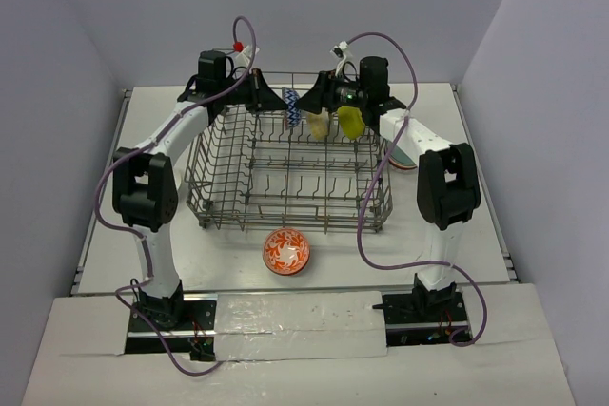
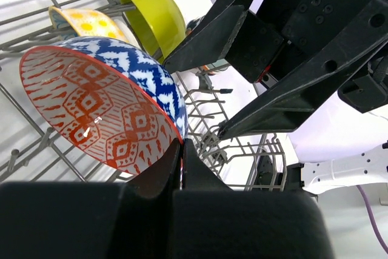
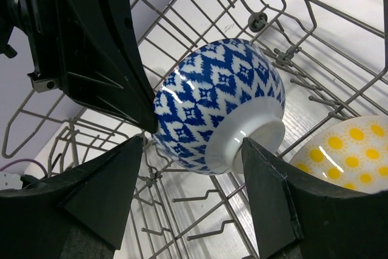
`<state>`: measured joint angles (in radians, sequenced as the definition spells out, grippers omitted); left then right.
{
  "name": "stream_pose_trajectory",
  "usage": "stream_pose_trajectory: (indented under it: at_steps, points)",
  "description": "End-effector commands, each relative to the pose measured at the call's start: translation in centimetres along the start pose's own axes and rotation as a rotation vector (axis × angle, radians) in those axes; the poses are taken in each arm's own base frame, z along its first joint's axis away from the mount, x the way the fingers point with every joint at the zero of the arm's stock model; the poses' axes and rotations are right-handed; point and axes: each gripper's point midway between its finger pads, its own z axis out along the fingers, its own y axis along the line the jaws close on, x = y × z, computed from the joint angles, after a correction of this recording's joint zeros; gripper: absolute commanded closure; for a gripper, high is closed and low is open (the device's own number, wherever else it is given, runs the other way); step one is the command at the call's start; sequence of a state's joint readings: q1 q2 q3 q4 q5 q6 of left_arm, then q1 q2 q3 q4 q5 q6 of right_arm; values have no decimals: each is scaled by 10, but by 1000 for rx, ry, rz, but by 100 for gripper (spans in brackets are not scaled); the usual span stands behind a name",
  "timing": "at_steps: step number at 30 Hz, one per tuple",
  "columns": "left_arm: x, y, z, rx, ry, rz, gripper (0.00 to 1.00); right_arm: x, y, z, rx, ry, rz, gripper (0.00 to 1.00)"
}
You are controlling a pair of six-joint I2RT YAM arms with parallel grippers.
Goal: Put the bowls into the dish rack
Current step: Insert the bowl into the dish rack.
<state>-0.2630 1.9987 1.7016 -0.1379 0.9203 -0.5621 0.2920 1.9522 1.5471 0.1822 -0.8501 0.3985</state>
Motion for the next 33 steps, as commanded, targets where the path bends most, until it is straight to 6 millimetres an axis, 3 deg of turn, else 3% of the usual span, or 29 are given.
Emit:
stream_pose_trajectory:
  at_steps: [1,8,16,28,33]
  points:
    - [-21,-22,-3,79,-24,108,100,-28,36,-9,-66,-57,-96,26]
    - [-23,-21,2,110,-18,106,100,-21,35,-7,-77,-45,-85,29]
    - [-24,-22,3,120,-15,120,100,-14,32,-9,-57,-38,-88,39]
    - [-23,-21,3,129,8,141,100,-24,24,-25,-4,-65,-107,60]
    - [-22,-18,4,125,17,142,100,-24,17,-30,18,-70,-104,61]
